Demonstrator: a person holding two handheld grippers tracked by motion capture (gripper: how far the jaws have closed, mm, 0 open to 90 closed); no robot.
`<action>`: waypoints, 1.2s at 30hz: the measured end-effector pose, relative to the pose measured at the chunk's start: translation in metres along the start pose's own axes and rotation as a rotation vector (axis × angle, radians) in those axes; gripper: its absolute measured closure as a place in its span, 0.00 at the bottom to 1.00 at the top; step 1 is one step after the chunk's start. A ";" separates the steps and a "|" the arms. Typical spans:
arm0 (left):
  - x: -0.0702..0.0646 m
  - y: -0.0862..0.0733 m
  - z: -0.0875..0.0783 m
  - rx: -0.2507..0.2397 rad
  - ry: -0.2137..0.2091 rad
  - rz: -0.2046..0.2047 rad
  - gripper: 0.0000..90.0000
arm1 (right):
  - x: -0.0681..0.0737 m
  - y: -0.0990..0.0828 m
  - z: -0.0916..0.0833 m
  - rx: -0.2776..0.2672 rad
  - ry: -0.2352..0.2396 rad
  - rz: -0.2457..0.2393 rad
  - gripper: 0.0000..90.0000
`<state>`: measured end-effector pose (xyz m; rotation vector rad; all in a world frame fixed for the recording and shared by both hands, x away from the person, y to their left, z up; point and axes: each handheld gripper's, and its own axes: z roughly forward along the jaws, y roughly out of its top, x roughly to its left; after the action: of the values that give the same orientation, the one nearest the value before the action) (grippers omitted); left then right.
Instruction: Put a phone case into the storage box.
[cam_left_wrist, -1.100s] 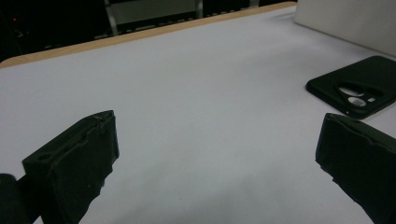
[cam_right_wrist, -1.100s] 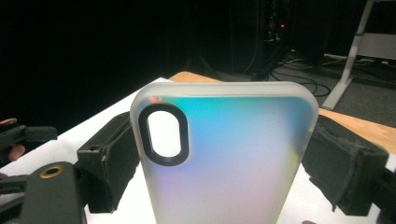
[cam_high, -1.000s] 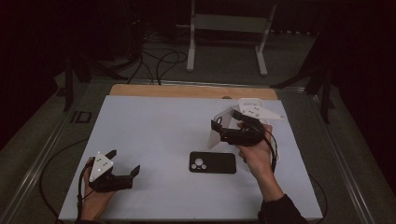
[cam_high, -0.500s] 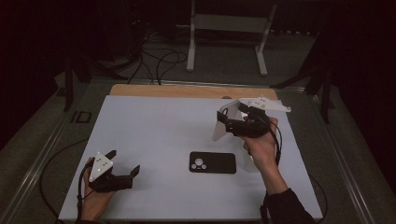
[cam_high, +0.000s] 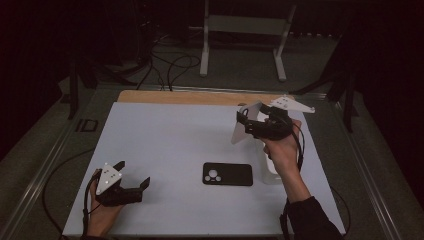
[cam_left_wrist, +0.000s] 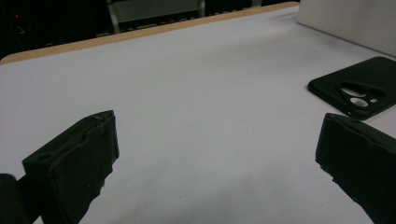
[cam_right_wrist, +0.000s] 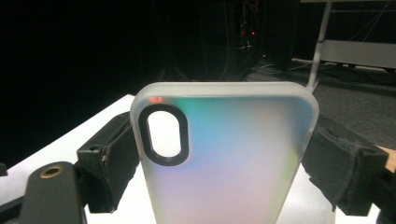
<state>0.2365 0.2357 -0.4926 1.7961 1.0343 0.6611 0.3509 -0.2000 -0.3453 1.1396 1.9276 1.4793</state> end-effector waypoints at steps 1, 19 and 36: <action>0.000 0.000 0.000 0.001 0.000 0.000 0.00 | -0.001 0.001 0.000 -0.001 -0.003 -0.003 0.19; 0.000 0.000 0.000 0.003 0.000 0.001 0.00 | -0.016 0.011 0.009 -0.003 -0.060 0.001 0.19; -0.001 0.000 0.000 0.003 -0.003 0.002 0.00 | -0.041 0.016 0.017 0.006 -0.124 0.028 0.19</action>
<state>0.2364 0.2349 -0.4929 1.8002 1.0318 0.6580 0.3914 -0.2228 -0.3409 1.2361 1.8410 1.3843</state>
